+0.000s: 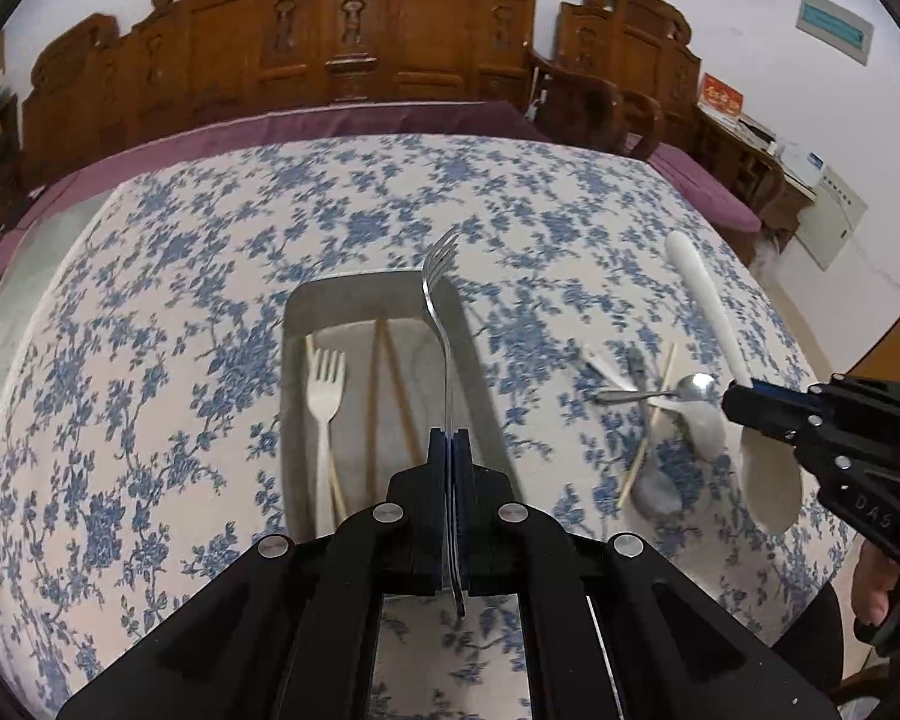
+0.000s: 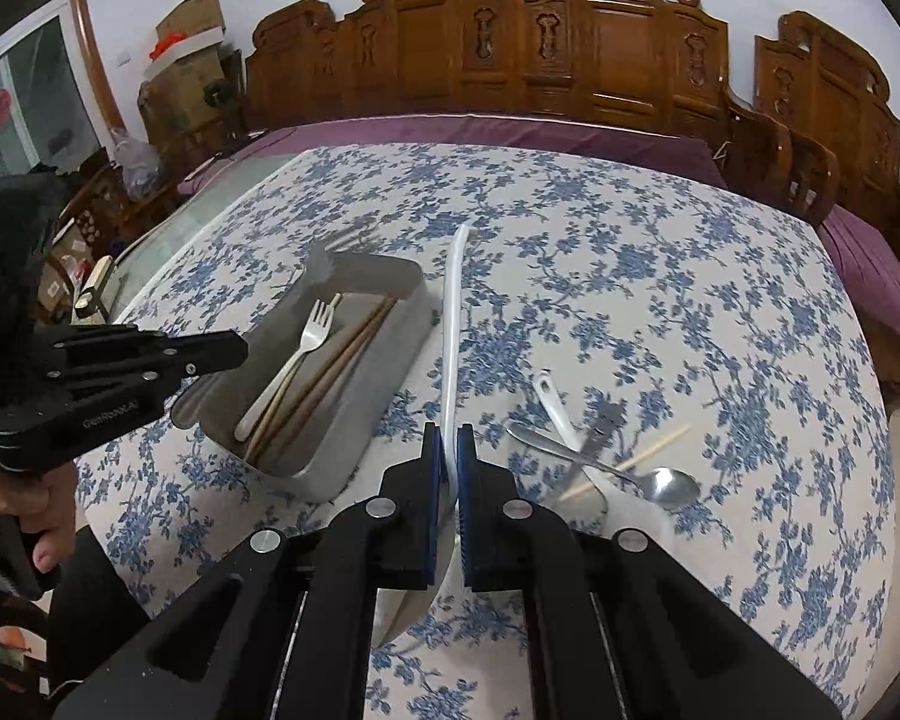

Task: Organize utensils
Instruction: 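Drop the metal fork into the tray with the left tool while the right tool holds the spoon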

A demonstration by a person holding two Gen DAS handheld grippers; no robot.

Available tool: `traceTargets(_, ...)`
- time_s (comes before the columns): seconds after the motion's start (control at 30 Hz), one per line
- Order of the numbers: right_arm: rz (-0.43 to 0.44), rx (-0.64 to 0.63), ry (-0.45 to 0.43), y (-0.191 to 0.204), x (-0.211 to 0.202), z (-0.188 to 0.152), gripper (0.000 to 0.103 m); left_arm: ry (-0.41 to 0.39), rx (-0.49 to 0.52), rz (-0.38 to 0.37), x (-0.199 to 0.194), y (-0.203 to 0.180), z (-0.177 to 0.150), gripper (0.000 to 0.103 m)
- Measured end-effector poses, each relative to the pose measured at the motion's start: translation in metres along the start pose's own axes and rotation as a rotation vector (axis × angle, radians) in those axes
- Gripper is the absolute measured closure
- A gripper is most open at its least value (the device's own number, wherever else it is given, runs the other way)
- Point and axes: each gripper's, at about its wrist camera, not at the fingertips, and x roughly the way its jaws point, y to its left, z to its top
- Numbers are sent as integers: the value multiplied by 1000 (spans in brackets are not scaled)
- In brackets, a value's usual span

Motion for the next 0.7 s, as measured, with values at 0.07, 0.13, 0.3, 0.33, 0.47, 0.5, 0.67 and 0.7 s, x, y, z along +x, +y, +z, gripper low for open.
traceTargets(0.07, 8, -4, 7, 5, 4, 2, 97, 10, -7, 1, 4, 6, -2, 101)
traceTargets(0.13, 16, -13, 15, 12, 8, 5, 97, 26, -16, 3, 10, 13, -5, 101)
traceTargets(0.3, 26, -42, 28, 27, 16, 11, 97, 64, -23, 17, 26, 24, -6, 101)
traceTargets(0.33, 27, -45, 30, 28, 17, 12, 97, 67, -23, 19, 29, 25, -6, 101)
traceTargets(0.47, 26, -49, 40, 31, 20, 14, 97, 81, -28, 26, 38, 30, -5, 101)
traceTargets(0.5, 26, -49, 43, 30, 21, 14, 97, 87, -30, 26, 42, 31, -6, 101)
traceTargets(0.67, 25, -48, 54, 30, 26, 13, 97, 99, -39, 26, 52, 35, -6, 101)
traceTargets(0.7, 25, -49, 57, 30, 27, 13, 97, 99, -42, 25, 53, 35, -5, 101)
